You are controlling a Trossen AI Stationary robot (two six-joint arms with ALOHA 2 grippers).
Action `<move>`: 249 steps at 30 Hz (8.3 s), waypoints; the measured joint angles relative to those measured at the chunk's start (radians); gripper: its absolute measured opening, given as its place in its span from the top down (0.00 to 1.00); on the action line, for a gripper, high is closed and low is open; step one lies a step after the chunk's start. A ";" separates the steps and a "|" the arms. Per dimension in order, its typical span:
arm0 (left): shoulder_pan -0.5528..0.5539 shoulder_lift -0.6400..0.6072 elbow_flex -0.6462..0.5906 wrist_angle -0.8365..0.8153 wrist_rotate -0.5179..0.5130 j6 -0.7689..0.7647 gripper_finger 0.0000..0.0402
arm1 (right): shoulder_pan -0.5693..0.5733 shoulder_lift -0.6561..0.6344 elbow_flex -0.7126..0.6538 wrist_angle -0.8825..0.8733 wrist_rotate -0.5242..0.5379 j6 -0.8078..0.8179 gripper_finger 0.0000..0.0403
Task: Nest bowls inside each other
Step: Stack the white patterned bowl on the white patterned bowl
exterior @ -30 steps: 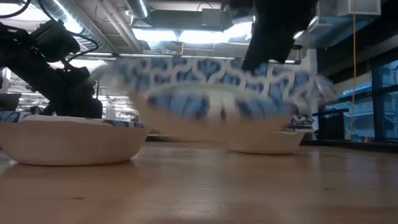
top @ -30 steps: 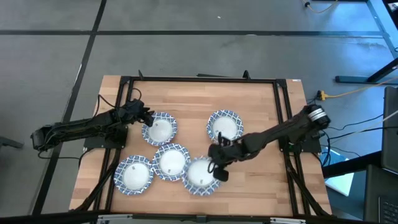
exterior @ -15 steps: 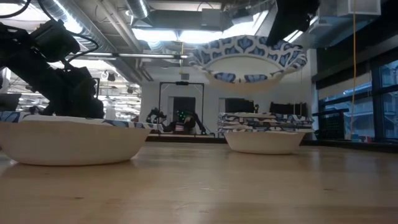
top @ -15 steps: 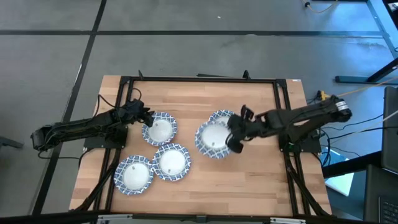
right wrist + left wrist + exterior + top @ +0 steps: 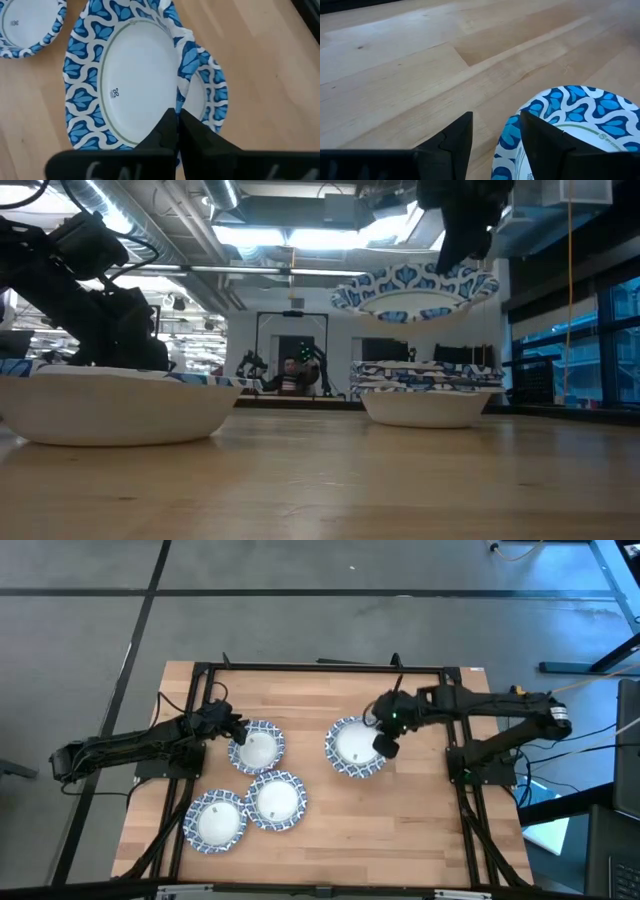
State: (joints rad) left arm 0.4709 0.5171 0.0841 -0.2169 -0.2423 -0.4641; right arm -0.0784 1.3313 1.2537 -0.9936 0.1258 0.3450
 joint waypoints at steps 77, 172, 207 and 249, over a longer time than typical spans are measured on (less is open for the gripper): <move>0.000 0.000 -0.001 0.086 0.069 0.243 0.61 | -0.251 -0.188 -0.231 0.521 -0.112 -0.180 0.63; 0.000 0.068 0.001 -0.011 0.133 0.229 0.77 | -0.254 -0.189 -0.346 0.609 -0.013 -0.245 0.63; 0.027 0.066 0.242 0.114 0.278 0.110 1.00 | -0.271 -0.455 -0.592 0.797 -0.014 -0.262 0.63; -0.169 1.318 1.170 0.362 0.639 0.288 1.00 | -0.270 -0.765 -0.773 0.834 -0.014 -0.140 0.63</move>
State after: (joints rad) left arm 0.3017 1.8352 1.2537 0.1452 0.3968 -0.1764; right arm -0.3489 0.5667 0.4808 -0.1600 0.1120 0.2055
